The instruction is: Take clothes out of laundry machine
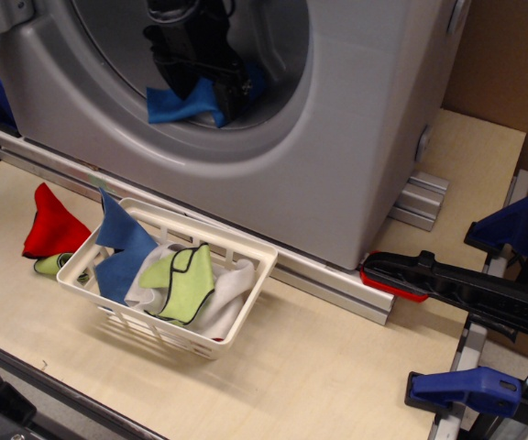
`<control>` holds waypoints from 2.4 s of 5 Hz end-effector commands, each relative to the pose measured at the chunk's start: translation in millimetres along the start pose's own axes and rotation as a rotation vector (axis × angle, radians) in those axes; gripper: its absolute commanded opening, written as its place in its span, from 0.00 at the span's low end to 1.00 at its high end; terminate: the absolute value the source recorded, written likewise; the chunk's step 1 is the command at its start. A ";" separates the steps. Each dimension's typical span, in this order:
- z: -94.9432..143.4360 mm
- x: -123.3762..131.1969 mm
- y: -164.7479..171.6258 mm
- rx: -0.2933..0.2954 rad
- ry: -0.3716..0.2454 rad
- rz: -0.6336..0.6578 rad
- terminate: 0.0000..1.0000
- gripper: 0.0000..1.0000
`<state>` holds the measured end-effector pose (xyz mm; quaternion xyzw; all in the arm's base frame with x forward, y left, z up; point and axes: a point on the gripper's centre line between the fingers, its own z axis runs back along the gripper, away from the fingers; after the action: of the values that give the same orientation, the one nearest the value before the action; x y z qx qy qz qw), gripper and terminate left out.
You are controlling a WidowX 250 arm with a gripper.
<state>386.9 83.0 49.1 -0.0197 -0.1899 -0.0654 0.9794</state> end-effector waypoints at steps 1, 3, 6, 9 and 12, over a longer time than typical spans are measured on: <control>24.0 13.4 -1.0 0.061 -0.040 0.005 0.00 0.00; 46.4 -7.3 5.8 0.114 -0.020 0.069 0.00 0.00; 66.2 -105.9 -30.2 0.104 0.168 0.047 0.00 0.00; 8.5 -148.2 -37.5 -0.004 0.226 0.024 0.00 0.00; -0.8 -132.4 -28.6 0.021 0.260 0.065 0.00 1.00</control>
<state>252.7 70.2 -27.6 -0.0188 -0.0330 -0.0255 0.9990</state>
